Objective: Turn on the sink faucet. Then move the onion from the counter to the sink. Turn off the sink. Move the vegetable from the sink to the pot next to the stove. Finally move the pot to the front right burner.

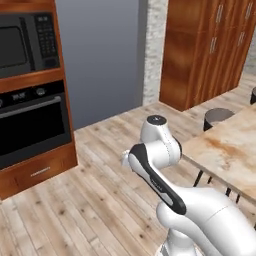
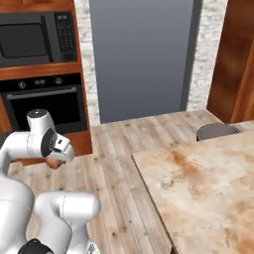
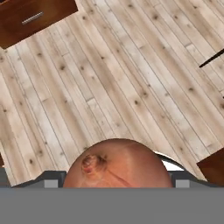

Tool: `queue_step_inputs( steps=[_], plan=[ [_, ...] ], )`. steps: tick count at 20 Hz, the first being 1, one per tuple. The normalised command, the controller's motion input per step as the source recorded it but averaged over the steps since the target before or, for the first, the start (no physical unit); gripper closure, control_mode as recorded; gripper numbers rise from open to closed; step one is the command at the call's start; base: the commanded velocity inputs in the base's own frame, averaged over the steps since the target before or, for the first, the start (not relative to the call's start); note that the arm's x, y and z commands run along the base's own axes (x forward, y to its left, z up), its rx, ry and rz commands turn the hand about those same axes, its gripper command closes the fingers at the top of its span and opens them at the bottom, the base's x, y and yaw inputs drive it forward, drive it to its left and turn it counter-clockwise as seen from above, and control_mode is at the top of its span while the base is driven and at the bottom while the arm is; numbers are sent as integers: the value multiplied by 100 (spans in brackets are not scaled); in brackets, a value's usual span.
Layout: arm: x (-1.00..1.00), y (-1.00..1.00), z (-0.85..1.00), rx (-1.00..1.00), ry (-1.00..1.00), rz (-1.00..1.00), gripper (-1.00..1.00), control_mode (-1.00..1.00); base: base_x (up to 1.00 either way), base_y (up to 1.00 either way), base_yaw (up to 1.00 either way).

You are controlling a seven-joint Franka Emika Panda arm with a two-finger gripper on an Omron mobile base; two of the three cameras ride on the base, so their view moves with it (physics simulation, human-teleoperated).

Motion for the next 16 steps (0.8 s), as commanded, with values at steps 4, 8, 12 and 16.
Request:
queue_step_inputs(
  steps=[4, 8, 12, 16],
  plan=[
    [0, 0, 0, 0, 0, 0, 100, 100, -49, 54, -31],
    [0, 0, 0, 0, 0, 0, 100, 100, -35, -6, -57],
    [0, 0, 0, 0, 0, 0, 100, 100, -69, -7, -66],
    [0, 0, 0, 0, 0, 0, 100, 100, -100, 0, -62]
  ],
)
